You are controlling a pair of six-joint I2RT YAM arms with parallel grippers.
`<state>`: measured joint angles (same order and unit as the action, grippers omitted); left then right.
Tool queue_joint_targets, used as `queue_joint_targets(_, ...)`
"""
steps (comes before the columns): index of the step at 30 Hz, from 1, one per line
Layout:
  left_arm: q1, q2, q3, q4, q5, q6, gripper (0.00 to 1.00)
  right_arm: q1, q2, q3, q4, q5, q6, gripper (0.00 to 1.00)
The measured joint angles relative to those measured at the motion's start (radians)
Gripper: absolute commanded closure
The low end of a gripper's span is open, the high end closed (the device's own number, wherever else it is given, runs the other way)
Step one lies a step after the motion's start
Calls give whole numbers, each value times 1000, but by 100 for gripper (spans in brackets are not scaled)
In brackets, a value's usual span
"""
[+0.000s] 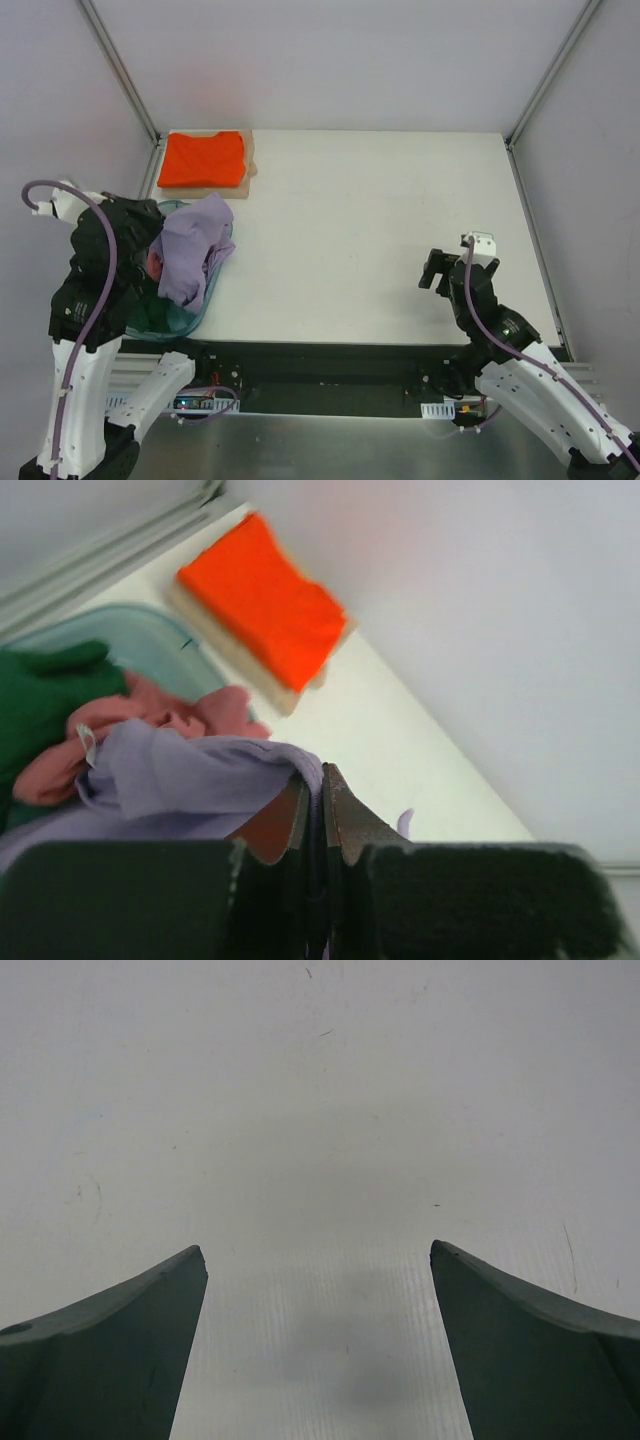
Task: Fold and stack the t-shirts
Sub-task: Grab crumpled tshirt from bin with the left arm, then move the tshirt to the center of the board
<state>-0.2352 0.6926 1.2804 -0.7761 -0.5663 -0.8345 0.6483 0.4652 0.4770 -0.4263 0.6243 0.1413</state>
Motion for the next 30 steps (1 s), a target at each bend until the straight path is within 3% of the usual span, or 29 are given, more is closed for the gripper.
queue_joint_targets(6, 0, 223, 331, 134, 234, 218, 100, 0, -58, 0, -12, -1, 2, 4)
queue_joint_targets(13, 0, 494, 754, 266, 431, 330, 100, 0, -106, 0, -13, 0, 4, 4)
queue_joint_targets(18, 0, 560, 876, 332, 530, 318, 100, 0, -106, 0, -13, 9, 4, 4)
queue_joint_targets(23, -8, 595, 890, 396, 675, 248, 100, 0, -106, 0, -13, 17, 4, 4)
queue_joint_targets(30, -175, 771, 953, 446, 821, 213, 100, 0, -115, 0, -13, 16, 3, 4)
